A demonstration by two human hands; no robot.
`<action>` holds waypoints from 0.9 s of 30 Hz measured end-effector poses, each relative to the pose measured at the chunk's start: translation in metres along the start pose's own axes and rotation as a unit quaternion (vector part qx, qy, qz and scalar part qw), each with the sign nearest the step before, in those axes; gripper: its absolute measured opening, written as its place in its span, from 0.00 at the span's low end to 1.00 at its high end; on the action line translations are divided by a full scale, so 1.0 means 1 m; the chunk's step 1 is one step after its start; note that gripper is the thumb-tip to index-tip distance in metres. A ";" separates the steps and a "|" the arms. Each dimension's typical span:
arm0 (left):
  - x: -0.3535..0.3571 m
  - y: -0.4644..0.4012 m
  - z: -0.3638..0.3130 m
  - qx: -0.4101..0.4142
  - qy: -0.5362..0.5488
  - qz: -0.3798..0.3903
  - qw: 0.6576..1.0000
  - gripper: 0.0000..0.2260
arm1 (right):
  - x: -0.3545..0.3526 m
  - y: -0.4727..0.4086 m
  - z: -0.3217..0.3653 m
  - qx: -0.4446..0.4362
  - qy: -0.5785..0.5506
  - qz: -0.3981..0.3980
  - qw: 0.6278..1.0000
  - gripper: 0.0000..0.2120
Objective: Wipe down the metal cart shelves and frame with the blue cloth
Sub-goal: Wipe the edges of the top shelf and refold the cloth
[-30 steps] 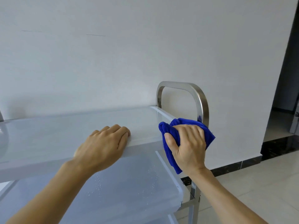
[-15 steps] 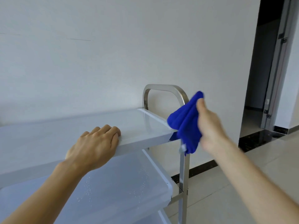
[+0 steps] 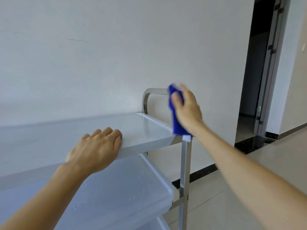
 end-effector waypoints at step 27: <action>0.009 -0.003 0.004 -0.016 0.000 0.000 1.000 0.18 | 0.037 0.120 -0.127 0.161 -0.082 -0.099 0.979 0.26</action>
Point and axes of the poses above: each hand's wrist, its own y-axis away from the middle knuckle, its own x-axis out of the palm, z = x × y, the point moved 6 cm from there along -y, towards the middle knuckle, and after that the axes turned 14 degrees about -z, right-handed, at the moved point
